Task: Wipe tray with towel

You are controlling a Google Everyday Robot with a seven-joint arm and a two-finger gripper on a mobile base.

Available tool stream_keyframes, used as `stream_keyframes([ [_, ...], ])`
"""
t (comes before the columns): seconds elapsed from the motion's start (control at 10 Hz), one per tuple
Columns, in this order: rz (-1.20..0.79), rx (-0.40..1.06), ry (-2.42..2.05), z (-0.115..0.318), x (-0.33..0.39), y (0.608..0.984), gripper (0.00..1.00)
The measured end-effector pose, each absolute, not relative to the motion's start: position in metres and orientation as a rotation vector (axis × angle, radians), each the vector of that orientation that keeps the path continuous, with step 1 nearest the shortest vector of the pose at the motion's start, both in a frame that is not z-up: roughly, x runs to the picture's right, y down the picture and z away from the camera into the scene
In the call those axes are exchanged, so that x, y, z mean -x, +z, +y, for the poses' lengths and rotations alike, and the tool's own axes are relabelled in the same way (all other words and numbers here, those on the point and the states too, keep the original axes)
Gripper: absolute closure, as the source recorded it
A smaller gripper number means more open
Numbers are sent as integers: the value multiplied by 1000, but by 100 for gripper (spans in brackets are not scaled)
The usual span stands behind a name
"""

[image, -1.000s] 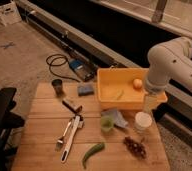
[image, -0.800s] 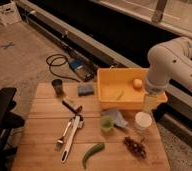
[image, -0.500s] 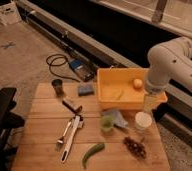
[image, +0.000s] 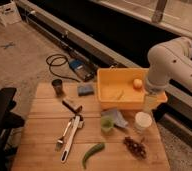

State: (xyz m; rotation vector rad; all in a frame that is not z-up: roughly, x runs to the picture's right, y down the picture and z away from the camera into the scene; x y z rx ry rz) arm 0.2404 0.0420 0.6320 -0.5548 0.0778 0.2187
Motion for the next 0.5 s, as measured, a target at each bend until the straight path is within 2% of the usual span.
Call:
stream_keyframes([
  [0.5, 68, 542, 183, 38, -236, 633, 20],
])
